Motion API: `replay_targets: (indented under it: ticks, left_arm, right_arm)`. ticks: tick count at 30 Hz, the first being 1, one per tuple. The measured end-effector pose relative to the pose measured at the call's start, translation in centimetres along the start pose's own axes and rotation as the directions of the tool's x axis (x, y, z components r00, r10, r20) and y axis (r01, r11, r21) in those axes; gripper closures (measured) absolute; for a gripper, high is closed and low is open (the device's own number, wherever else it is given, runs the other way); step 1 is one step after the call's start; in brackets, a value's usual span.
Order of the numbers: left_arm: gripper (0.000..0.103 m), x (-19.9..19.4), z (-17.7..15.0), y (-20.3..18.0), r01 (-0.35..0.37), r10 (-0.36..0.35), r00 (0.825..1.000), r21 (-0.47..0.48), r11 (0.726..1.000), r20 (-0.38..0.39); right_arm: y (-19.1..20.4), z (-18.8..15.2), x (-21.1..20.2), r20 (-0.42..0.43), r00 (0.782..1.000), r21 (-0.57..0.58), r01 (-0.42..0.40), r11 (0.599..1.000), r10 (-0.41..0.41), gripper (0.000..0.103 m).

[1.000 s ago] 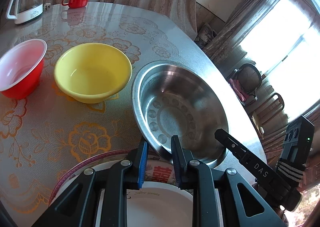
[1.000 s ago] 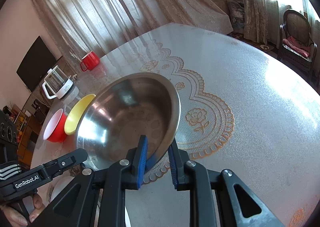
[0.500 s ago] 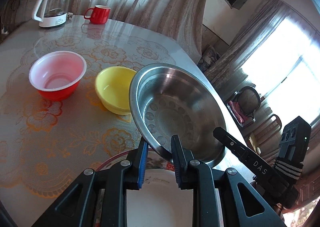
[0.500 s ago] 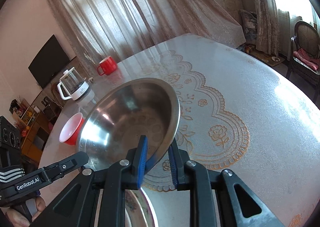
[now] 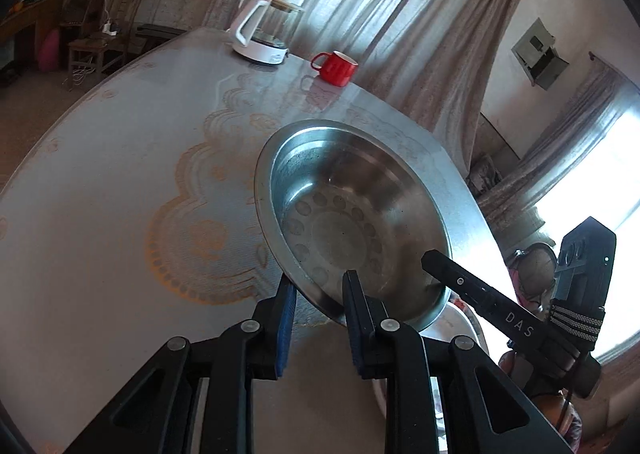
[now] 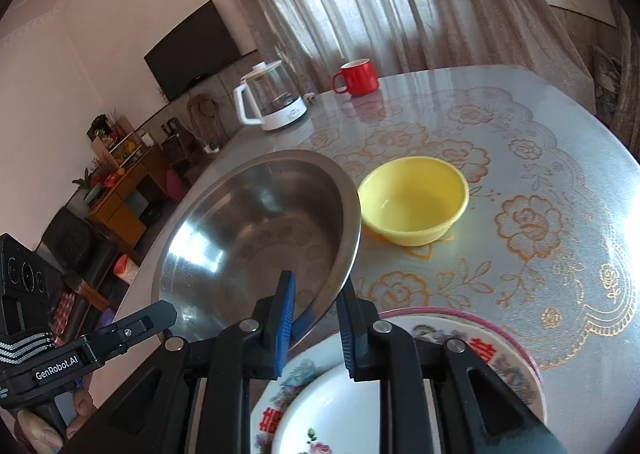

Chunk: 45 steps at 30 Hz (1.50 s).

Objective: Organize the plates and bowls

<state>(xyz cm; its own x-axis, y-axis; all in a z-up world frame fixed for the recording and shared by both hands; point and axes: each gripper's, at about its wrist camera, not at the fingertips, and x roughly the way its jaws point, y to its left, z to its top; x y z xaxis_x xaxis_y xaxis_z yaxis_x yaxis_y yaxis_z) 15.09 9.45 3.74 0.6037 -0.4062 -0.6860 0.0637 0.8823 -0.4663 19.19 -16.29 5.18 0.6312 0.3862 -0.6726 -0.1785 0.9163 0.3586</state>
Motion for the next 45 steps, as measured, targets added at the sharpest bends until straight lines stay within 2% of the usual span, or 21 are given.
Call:
replay_targets:
  ticks: [6,13,16,20,22,25,29,35,38,43,45]
  left_arm:
    - [0.079,-1.3,-2.8,3.8,-0.015,0.013,0.999,-0.068,0.998,-0.037]
    - [0.079,-2.0,-4.6,5.1,-0.027,0.023,0.999,-0.095,0.995,-0.045]
    - [0.079,-2.1,-4.5,5.0,-0.039,0.035,0.999,-0.094,0.995,-0.042]
    - [0.079,-1.8,-3.6,4.3,-0.086,0.085,0.996,-0.069,0.994,-0.016]
    - [0.079,-2.1,-3.4,3.8,-0.117,0.118,0.993,-0.05,0.992,0.011]
    - [0.071,-2.4,-2.9,3.1,-0.155,0.155,0.986,-0.006,0.988,0.062]
    - [0.07,-3.2,-2.5,2.2,-0.2,0.194,0.974,0.041,0.979,0.117]
    - [0.069,-2.0,-1.3,-0.3,-0.161,0.149,0.983,0.101,0.982,0.11]
    - [0.069,-0.5,-0.7,-2.4,-0.141,0.131,0.989,0.148,0.979,0.074]
    - [0.069,2.7,0.9,-5.7,-0.053,0.054,0.999,0.193,0.98,0.001]
    - [0.069,4.2,1.5,-7.0,-0.043,0.048,0.999,0.201,0.979,-0.019]
  right_arm:
    - [3.0,-2.5,3.0,-0.118,0.992,-0.033,-0.038,0.999,0.034,0.084]
    - [3.8,-4.1,4.5,-0.204,0.978,-0.055,-0.055,0.997,0.043,0.083]
    - [3.8,-3.9,4.8,-0.209,0.977,-0.053,-0.057,0.997,0.045,0.083]
    - [3.6,-3.4,5.0,-0.221,0.974,-0.071,-0.074,0.995,0.056,0.079]
    - [3.7,-3.2,5.1,-0.217,0.974,-0.078,-0.076,0.994,0.058,0.078]
    - [3.2,-3.1,4.6,-0.208,0.974,-0.056,-0.101,0.993,0.088,0.073]
    - [2.8,-2.6,3.6,-0.177,0.98,-0.061,-0.099,0.993,0.087,0.073]
    - [0.6,-1.5,2.7,-0.142,0.988,-0.025,-0.057,0.998,0.053,0.073]
    - [-1.5,-0.6,2.2,-0.114,0.993,0.027,-0.031,0.999,0.034,0.073]
    - [-4.9,0.9,1.5,-0.066,0.998,0.122,0.011,0.993,-0.003,0.073]
    - [-6.2,1.6,1.6,-0.053,0.998,0.156,0.027,0.987,-0.019,0.073]
